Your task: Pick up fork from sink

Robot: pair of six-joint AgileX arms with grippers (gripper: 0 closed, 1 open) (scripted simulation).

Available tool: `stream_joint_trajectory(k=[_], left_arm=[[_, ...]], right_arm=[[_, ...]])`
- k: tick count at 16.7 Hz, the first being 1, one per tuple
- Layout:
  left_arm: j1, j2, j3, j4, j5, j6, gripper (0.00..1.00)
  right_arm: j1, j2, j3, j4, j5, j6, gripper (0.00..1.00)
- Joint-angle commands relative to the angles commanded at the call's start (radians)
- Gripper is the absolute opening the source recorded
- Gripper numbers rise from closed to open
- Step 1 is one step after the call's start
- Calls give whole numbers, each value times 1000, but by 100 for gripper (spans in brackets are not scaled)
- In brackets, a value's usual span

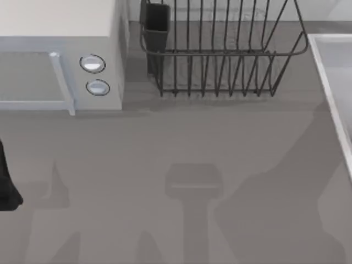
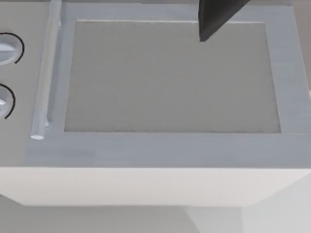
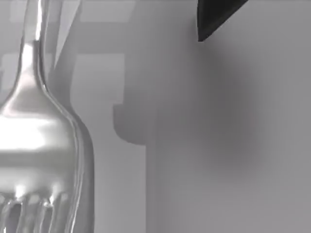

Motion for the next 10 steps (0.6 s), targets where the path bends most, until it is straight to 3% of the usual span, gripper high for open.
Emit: stream_joint_trajectory(k=[6, 10], left_arm=[[0, 0, 0, 0, 0, 0, 100], [0, 0, 0, 0, 0, 0, 100]], right_arm=[[-1, 22, -26, 38, 0, 0, 100], [-1, 22, -26, 38, 0, 0, 70]])
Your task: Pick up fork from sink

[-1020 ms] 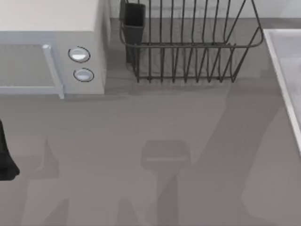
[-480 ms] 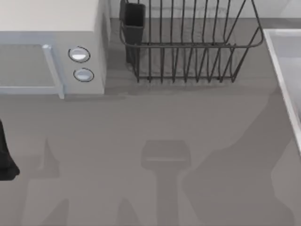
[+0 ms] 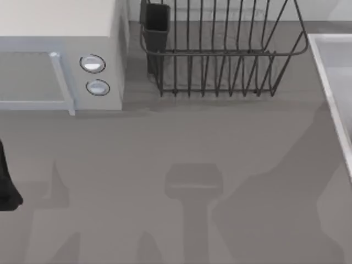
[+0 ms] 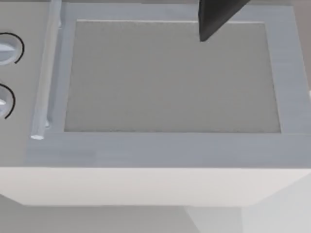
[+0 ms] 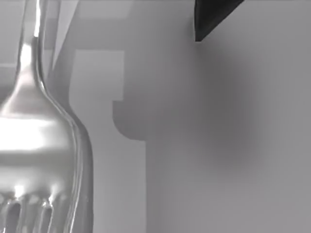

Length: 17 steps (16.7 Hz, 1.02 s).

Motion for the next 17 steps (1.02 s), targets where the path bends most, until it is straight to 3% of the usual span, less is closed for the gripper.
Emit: stream_joint_trajectory(k=[9, 17], left_arm=[[0, 0, 0, 0, 0, 0, 100], [0, 0, 0, 0, 0, 0, 100]], right_arm=[[0, 0, 0, 0, 0, 0, 2], [0, 0, 0, 0, 0, 0, 0]])
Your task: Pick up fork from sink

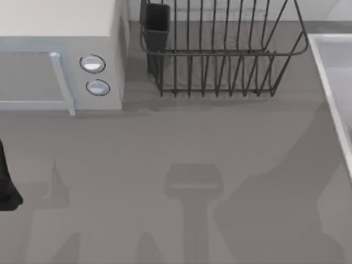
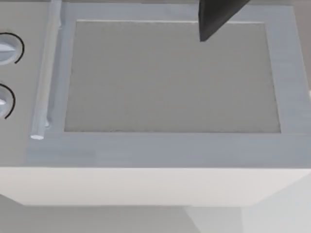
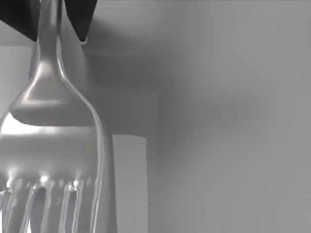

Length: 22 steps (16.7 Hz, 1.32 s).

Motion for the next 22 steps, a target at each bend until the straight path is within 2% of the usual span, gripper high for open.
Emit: stream_joint_trajectory(k=[5, 13, 22], left_arm=[[0, 0, 0, 0, 0, 0, 100], [0, 0, 0, 0, 0, 0, 100], [0, 0, 0, 0, 0, 0, 100]], right_arm=[[2, -60, 74, -86, -12, 9, 0], [1, -164, 343, -473, -13, 7, 0], [39, -212, 330, -499, -13, 45, 0]])
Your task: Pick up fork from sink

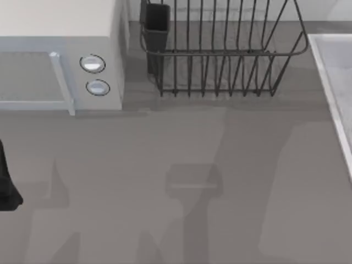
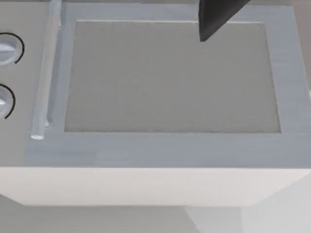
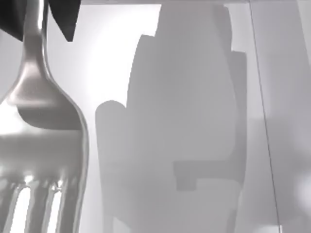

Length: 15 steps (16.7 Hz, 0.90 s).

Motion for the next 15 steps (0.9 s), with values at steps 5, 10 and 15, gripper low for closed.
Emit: stream_joint_trajectory(k=[5, 10, 15], left_arm=[[0, 0, 0, 0, 0, 0, 100], [0, 0, 0, 0, 0, 0, 100], [0, 0, 0, 0, 0, 0, 100]], right_arm=[[256, -232, -249, 0, 2, 250, 0], [620, -555, -603, 4, 4, 603, 0], [779, -713, -763, 7, 5, 762, 0]])
